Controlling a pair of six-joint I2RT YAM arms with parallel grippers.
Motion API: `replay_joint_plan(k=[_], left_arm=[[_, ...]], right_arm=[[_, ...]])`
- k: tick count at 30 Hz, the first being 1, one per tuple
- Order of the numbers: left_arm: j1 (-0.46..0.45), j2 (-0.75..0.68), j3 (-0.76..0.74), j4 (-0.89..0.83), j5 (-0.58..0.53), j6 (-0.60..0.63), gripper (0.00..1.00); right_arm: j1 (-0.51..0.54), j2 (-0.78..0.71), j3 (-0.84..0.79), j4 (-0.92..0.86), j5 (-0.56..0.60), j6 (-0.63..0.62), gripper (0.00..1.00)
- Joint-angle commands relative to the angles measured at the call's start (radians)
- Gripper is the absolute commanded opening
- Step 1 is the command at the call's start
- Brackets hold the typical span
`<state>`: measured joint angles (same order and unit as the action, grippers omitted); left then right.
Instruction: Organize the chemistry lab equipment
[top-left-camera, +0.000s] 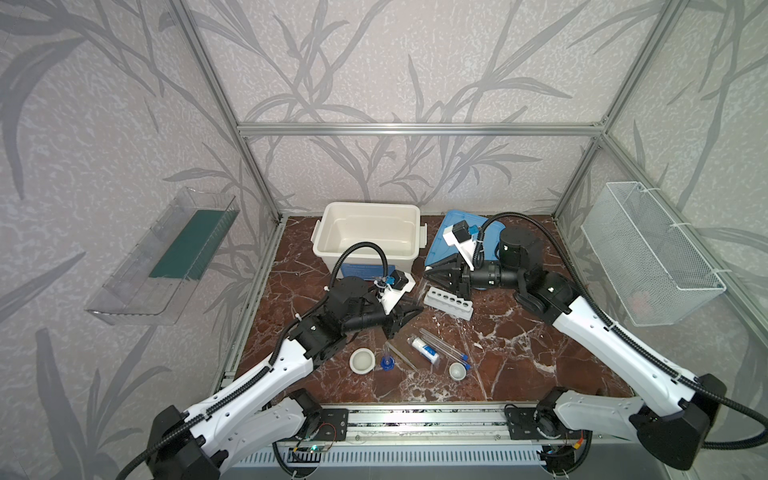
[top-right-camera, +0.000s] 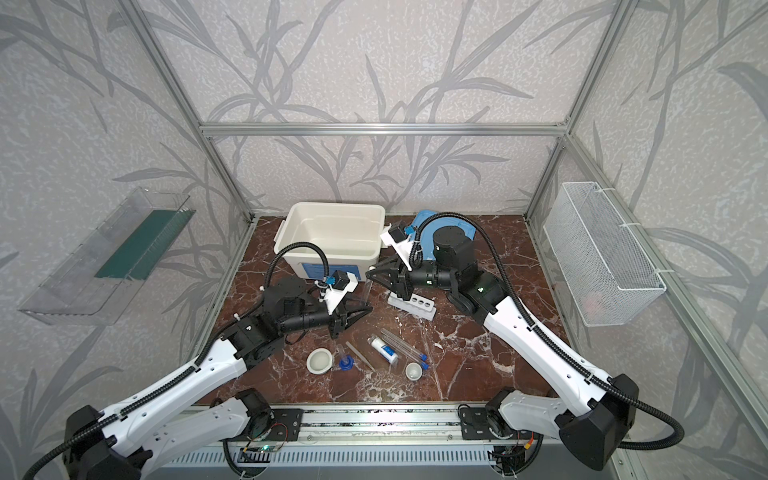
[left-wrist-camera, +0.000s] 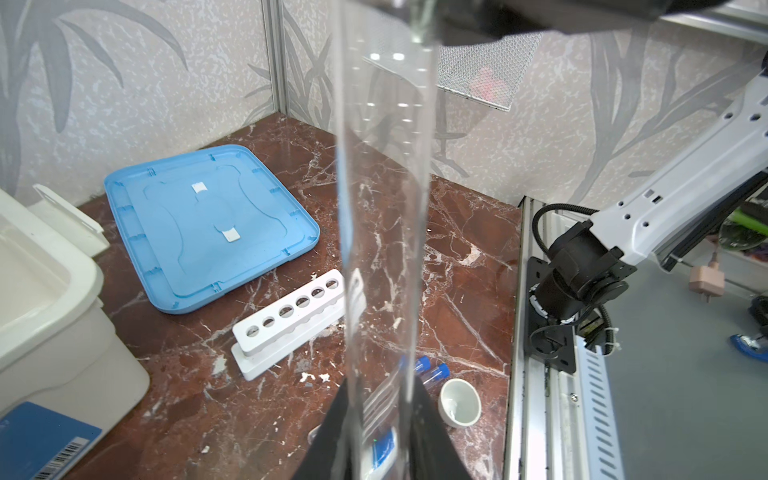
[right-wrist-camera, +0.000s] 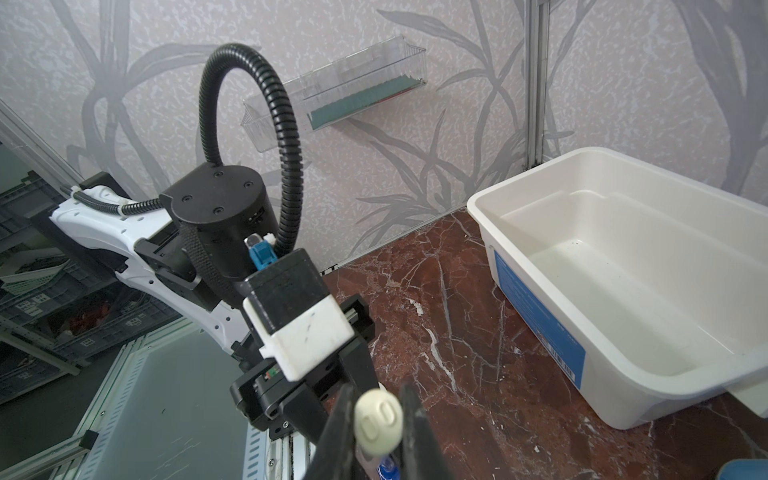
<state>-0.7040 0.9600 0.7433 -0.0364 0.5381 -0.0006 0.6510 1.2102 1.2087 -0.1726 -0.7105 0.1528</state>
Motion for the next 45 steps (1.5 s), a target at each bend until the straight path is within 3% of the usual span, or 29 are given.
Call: replay_joint_plan(k=[1,5,9,17,26,38,45], left_arm=[[0.002,-0.021,0.004,0.003,-0.037,0.000,0.34],[0.003,-0.037,0.002,-0.004,-0.077,0.002,0.48],[0.002,-0.068,0.005,-0.029,-0.154,0.006,0.71],[0.005,-0.097,0.036,-0.095,-0.549,0.010,0.77],[0.018,-0.136,-0.015,-0.077,-0.827,-0.004,0.77],[0.044,-0.158,-0.050,-0.052,-0.794,-0.009,0.77],[0.047,-0.195,-0.090,-0.011,-0.686,-0.016,0.78]], right_arm=[[0.007,0.003,0.045,-0.054,0.059,-0.032,0.03],[0.007,0.022,0.086,-0.136,0.140,-0.067,0.03],[0.007,0.034,0.115,-0.196,0.267,-0.089,0.02],[0.007,0.028,0.073,-0.209,0.574,-0.113,0.03],[0.007,0.018,-0.060,-0.121,0.871,-0.073,0.02],[0.007,0.034,-0.182,-0.008,0.897,-0.003,0.02],[0.009,0.062,-0.233,0.109,0.890,0.004,0.02]])
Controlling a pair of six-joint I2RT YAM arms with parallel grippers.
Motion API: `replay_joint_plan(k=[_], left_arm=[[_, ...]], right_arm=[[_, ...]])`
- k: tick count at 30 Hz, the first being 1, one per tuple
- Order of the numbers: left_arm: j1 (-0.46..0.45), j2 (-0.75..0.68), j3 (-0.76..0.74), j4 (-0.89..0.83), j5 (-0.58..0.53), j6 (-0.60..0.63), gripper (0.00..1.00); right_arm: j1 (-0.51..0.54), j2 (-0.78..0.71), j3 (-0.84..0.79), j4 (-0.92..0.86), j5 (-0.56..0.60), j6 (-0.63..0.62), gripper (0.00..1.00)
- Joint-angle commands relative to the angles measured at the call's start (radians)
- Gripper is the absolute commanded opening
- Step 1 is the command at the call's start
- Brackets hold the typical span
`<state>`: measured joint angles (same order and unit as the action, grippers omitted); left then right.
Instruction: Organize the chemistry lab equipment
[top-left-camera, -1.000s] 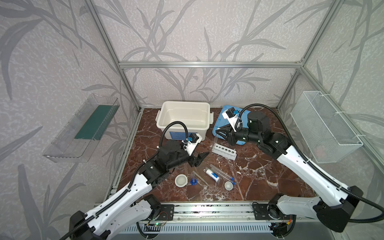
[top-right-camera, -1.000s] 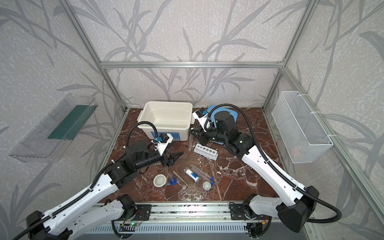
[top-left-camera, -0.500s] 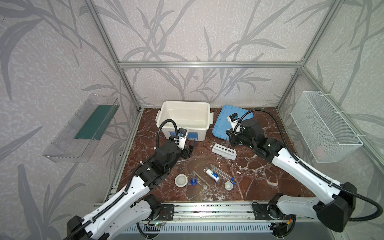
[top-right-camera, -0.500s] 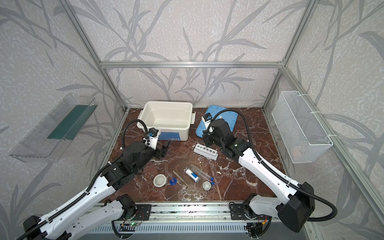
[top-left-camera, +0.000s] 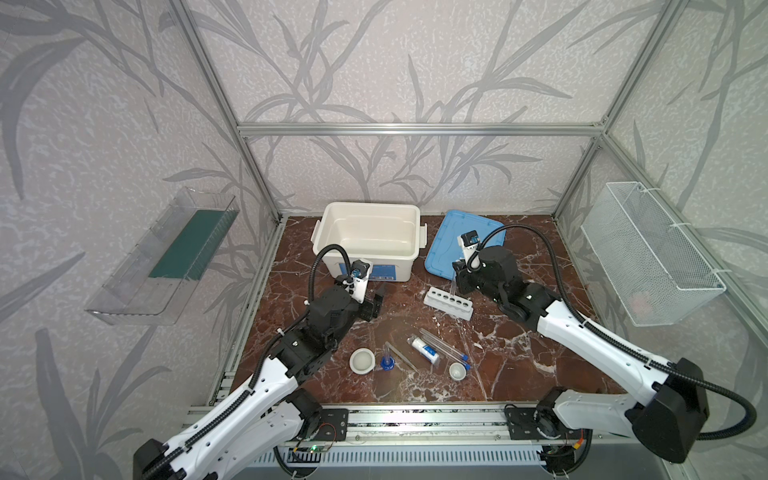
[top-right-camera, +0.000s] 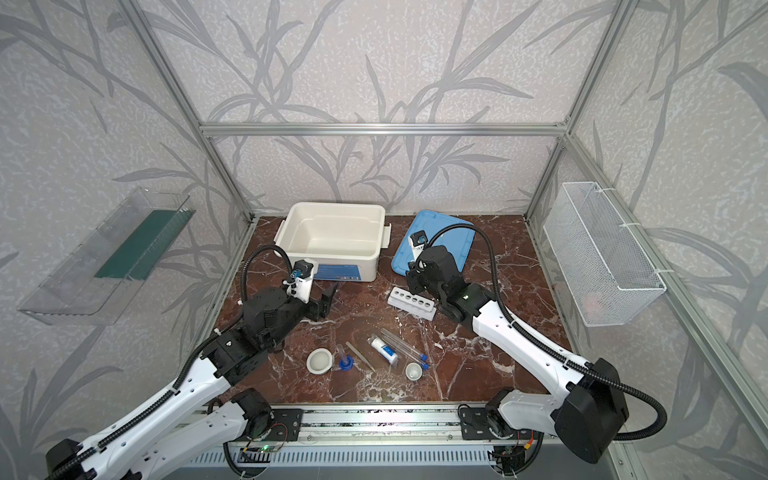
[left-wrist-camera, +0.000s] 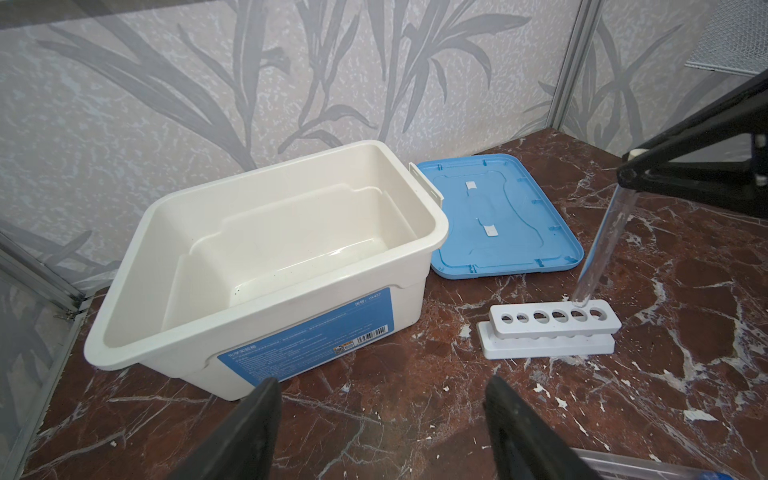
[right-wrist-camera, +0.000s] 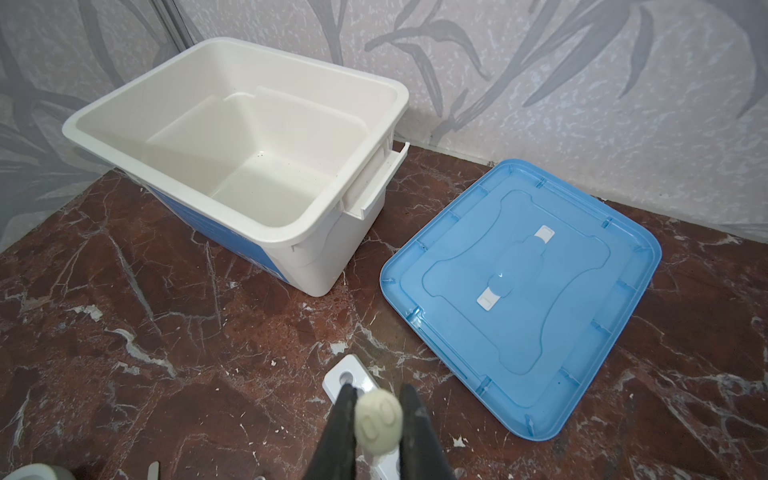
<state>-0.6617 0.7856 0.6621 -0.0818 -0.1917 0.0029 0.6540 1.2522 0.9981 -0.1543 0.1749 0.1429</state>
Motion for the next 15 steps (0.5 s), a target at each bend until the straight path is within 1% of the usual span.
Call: replay_joint_plan(k=[1,10,15], left_arm=[[0.005,-0.019,-0.007,0.033,0.042,-0.020,0.78],[0.004,-0.004,-0.008,0.022,0.042,-0.021,0.78],[0.005,0.001,-0.016,0.038,0.064,-0.022,0.78]], right_arm=[[0.006,0.028,-0.020,0.093,0.000,0.015,0.02],[0.006,0.076,-0.048,0.151,-0.020,0.012,0.02],[0.006,0.100,-0.068,0.191,-0.015,-0.001,0.02]])
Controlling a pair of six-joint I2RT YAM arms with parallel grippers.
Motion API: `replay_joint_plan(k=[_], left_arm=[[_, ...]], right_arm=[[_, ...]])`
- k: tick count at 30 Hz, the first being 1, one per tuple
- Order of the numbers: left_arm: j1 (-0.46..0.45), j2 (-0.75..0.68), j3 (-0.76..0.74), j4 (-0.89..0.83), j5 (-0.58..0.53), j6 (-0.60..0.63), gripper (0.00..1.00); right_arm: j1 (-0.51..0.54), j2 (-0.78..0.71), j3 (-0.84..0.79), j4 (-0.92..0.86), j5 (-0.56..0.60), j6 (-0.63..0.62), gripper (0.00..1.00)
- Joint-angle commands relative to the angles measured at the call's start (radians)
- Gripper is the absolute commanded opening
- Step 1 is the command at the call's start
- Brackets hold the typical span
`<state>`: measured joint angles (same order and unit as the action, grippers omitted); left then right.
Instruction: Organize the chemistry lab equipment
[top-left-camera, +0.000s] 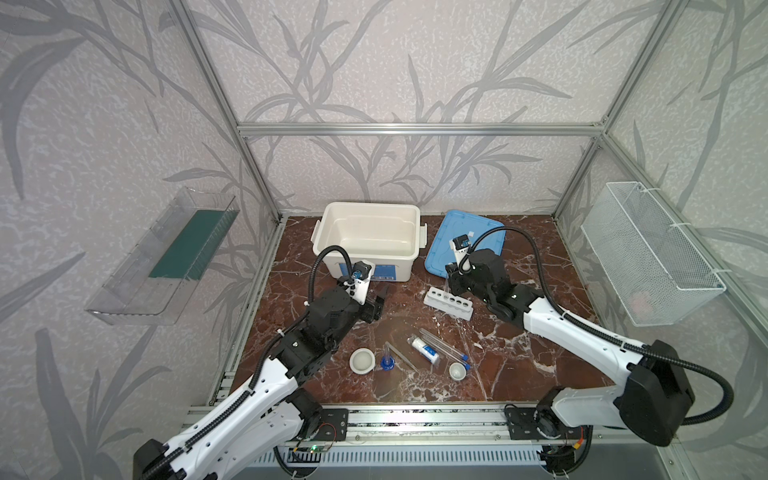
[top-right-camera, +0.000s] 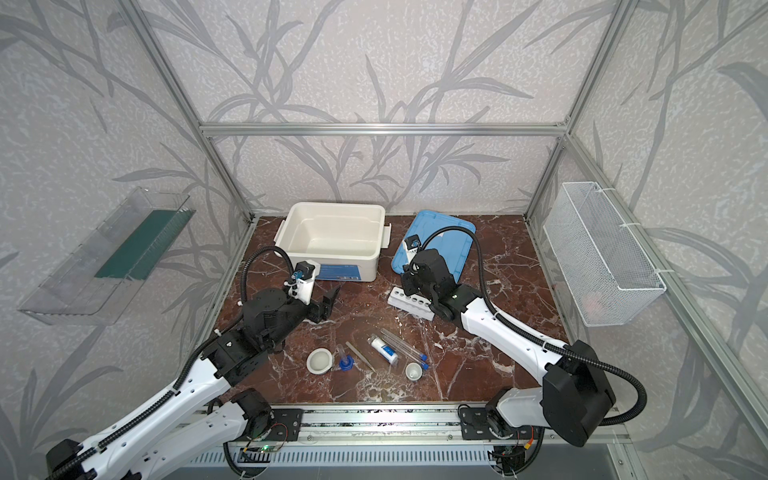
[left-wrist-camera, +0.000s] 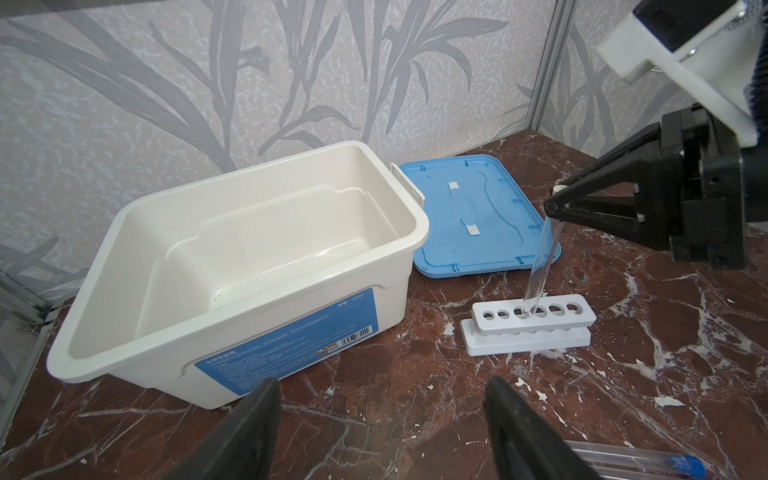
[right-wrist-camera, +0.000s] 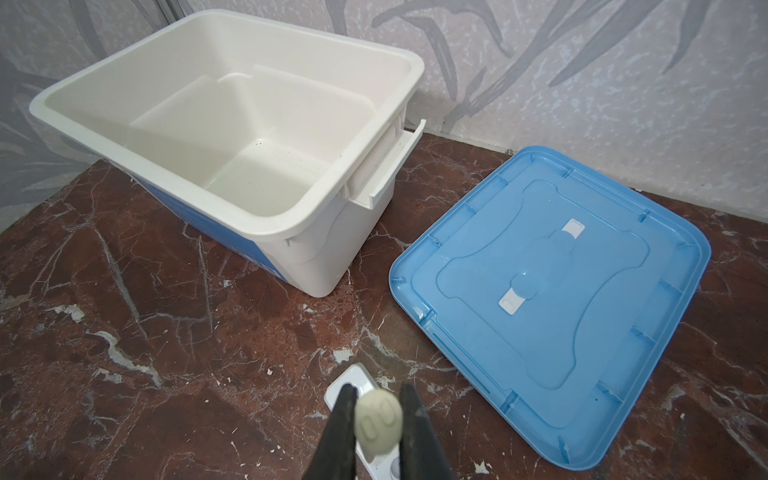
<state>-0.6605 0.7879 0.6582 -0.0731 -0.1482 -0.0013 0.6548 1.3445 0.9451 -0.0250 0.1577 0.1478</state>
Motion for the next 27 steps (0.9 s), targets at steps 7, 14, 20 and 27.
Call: replay_joint_plan(k=[7,14,20,27], left_arm=[[0.007,-0.001,-0.017,0.033,0.024,-0.016,0.78],[0.010,0.013,-0.018,0.040,0.027,-0.014,0.78],[0.016,0.035,-0.015,0.051,0.039,-0.019,0.78],[0.024,0.053,-0.014,0.058,0.051,-0.026,0.78]], right_arm=[[0.003,0.034,-0.018,0.075,0.018,-0.017,0.02],[-0.001,0.041,-0.029,0.087,0.023,-0.018,0.02],[-0.007,0.039,-0.056,0.093,0.023,-0.014,0.02],[-0.011,0.051,-0.085,0.135,0.005,0.005,0.02]])
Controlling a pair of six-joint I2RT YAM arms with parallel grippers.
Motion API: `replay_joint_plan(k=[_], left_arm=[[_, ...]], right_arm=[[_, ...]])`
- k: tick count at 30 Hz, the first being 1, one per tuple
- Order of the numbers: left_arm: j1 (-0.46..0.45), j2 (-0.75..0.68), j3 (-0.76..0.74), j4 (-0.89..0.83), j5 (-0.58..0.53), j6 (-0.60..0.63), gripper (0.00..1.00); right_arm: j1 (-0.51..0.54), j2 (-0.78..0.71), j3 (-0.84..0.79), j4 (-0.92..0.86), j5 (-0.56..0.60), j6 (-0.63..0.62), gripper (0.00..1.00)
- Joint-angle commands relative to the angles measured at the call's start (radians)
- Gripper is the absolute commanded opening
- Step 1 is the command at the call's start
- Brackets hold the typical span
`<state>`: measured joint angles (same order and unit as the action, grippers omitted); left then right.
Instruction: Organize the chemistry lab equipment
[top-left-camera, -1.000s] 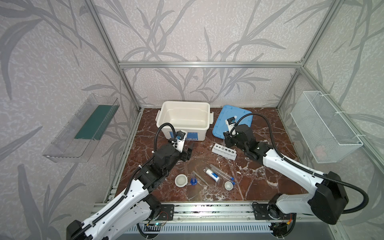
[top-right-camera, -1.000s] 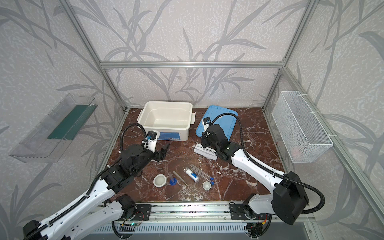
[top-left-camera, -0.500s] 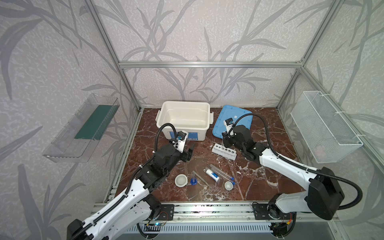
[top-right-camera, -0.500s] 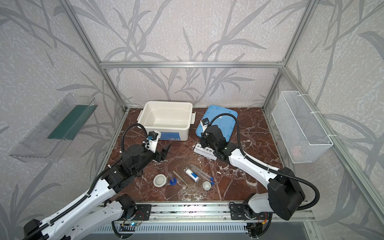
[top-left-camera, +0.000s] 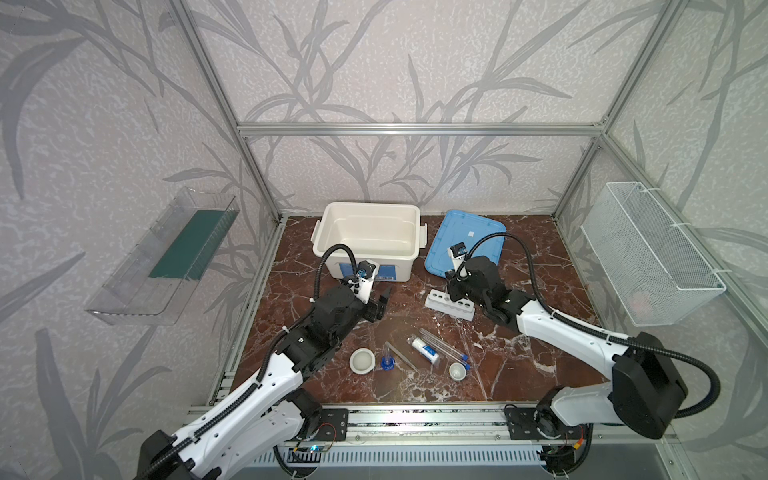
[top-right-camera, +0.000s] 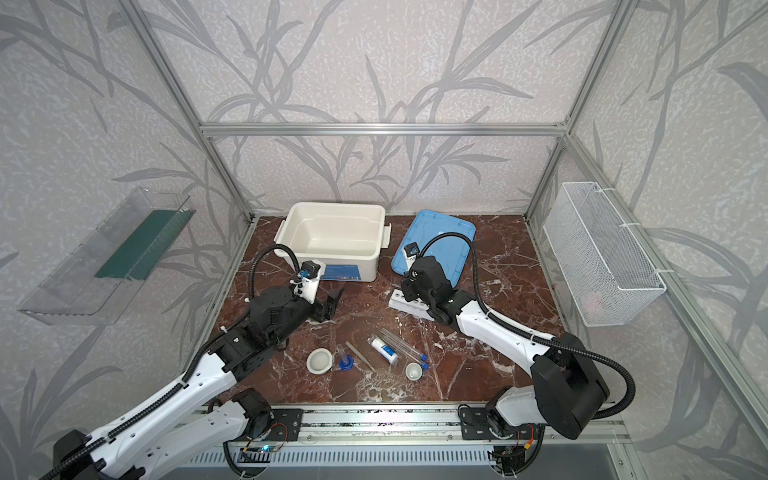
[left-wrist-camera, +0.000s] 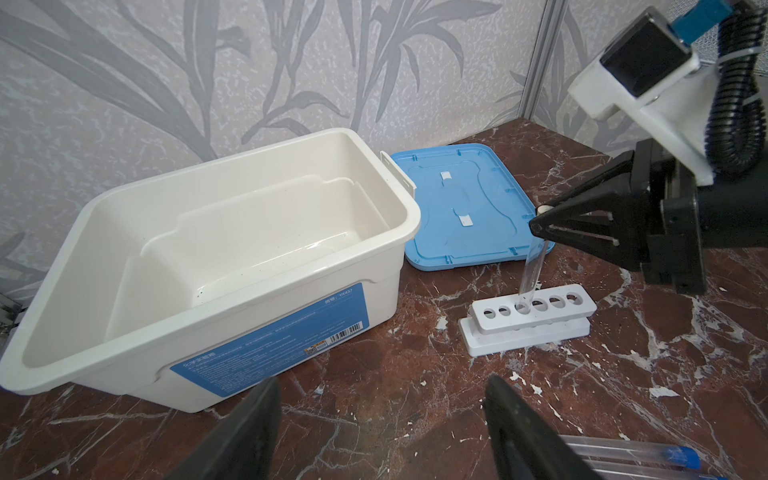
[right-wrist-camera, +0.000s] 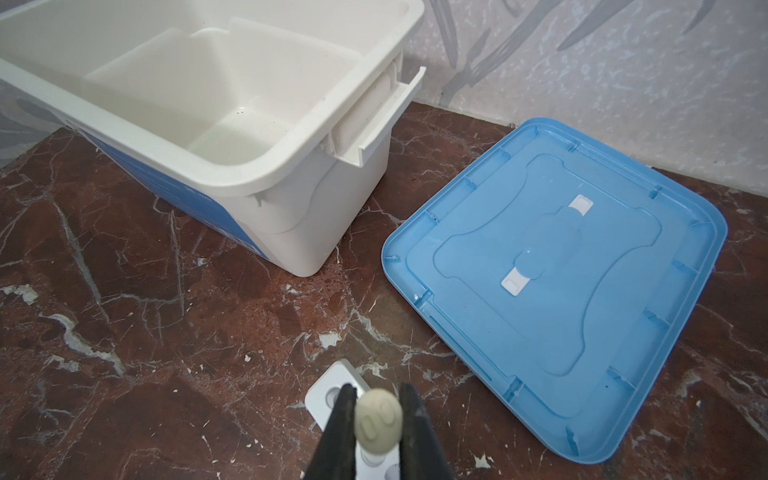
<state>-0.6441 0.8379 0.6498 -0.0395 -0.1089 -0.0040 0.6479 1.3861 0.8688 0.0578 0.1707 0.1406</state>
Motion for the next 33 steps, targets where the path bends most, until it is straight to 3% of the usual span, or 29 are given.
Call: replay_joint_plan(k=[1,21,26,33], left_arm=[[0.008,0.006,-0.006,0.024,0.014,-0.024,0.78],[0.017,0.003,0.007,-0.011,0.023,-0.033,0.78],[0.015,0.001,0.013,-0.031,0.019,-0.023,0.78],[0.016,0.036,0.059,-0.109,0.127,0.037,0.78]], right_arm=[[-0.004,0.011,-0.014,0.062,-0.008,0.013,0.02],[-0.003,0.027,-0.075,0.128,-0.013,0.018,0.04],[-0.005,0.005,-0.070,0.103,-0.019,0.015,0.20],[-0.004,-0.108,-0.032,-0.021,-0.010,-0.028,0.40]])
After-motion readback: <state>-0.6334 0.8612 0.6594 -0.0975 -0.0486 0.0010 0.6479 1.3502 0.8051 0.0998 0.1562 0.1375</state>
